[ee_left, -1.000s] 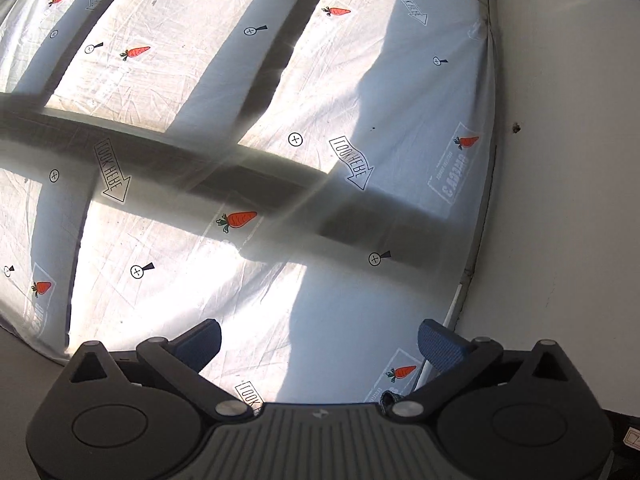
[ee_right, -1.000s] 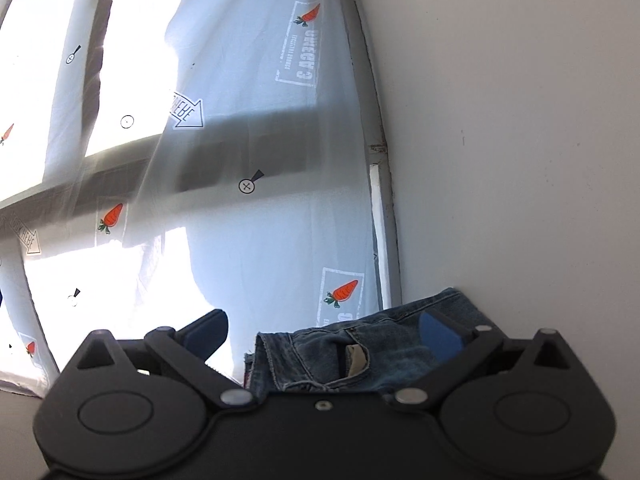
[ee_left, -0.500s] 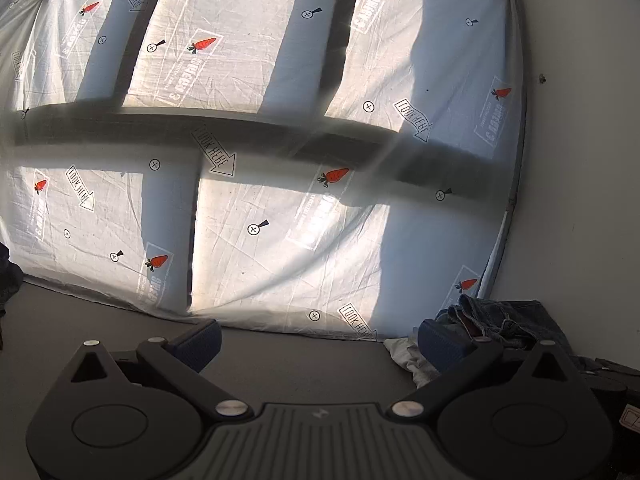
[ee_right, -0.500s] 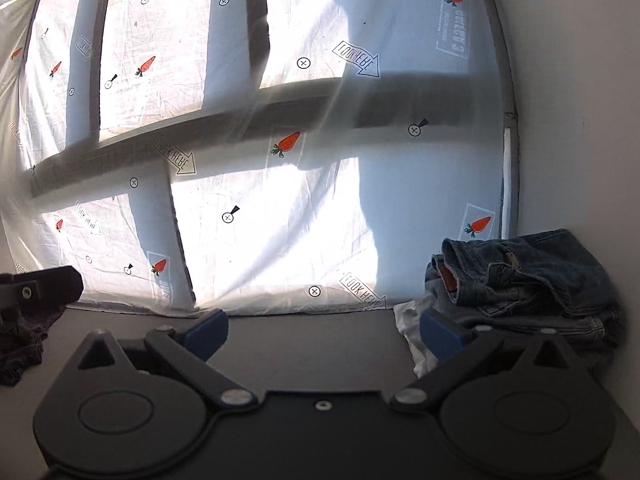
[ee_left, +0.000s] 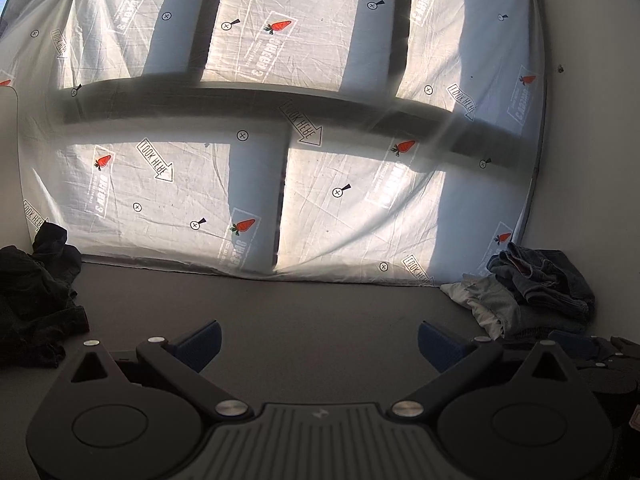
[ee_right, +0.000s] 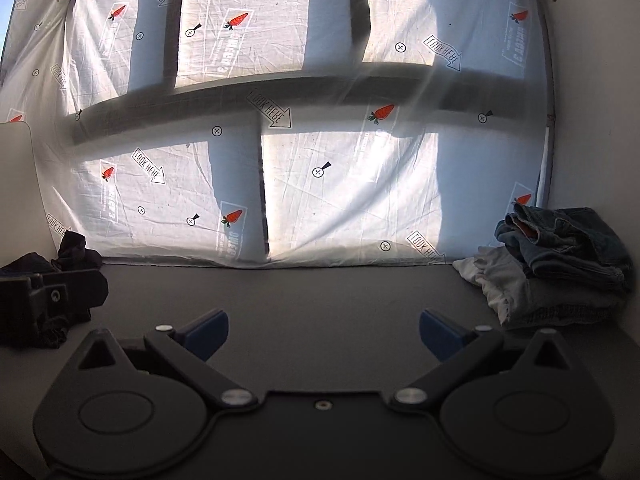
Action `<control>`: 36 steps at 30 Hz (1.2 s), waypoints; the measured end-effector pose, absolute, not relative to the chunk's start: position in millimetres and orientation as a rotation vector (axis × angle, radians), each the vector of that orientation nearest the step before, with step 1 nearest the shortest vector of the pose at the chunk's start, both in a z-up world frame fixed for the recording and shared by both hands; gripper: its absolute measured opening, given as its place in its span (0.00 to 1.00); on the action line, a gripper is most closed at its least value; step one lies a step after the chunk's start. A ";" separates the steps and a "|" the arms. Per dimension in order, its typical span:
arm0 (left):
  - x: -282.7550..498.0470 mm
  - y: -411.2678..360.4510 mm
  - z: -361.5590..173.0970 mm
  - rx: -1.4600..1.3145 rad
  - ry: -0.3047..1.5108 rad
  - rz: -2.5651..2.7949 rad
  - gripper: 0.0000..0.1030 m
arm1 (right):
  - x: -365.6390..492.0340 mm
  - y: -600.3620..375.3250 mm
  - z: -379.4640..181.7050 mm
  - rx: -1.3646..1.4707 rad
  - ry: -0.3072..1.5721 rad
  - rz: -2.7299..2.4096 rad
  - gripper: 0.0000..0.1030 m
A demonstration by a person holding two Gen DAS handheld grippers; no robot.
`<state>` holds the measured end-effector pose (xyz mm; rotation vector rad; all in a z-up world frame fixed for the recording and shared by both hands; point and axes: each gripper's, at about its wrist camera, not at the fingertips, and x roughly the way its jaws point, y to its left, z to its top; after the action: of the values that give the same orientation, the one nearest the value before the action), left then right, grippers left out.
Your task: Fold clothes
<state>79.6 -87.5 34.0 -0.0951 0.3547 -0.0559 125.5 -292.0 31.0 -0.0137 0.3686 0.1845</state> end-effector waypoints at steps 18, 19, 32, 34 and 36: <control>8.9 -15.1 5.5 -0.083 0.524 -0.038 1.00 | 27.2 -216.7 15.8 -0.029 0.551 0.122 1.00; 7.7 -15.3 4.9 -0.072 0.523 -0.033 1.00 | 24.8 -216.5 15.4 -0.028 0.549 0.120 1.00; -3.0 -12.3 1.2 -0.082 0.545 -0.037 1.00 | 8.5 -210.2 13.6 -0.046 0.537 0.117 1.00; -2.5 -12.7 1.5 -0.080 0.546 -0.036 1.00 | 7.9 -210.5 13.7 -0.050 0.532 0.116 1.00; -2.4 -11.7 2.4 -0.086 0.541 -0.034 1.00 | 7.9 -211.1 14.0 -0.048 0.532 0.118 1.00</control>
<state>-2.4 -11.7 2.4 -0.0856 0.5410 -0.0342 7.9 -211.1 14.0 -0.0481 0.5319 0.1178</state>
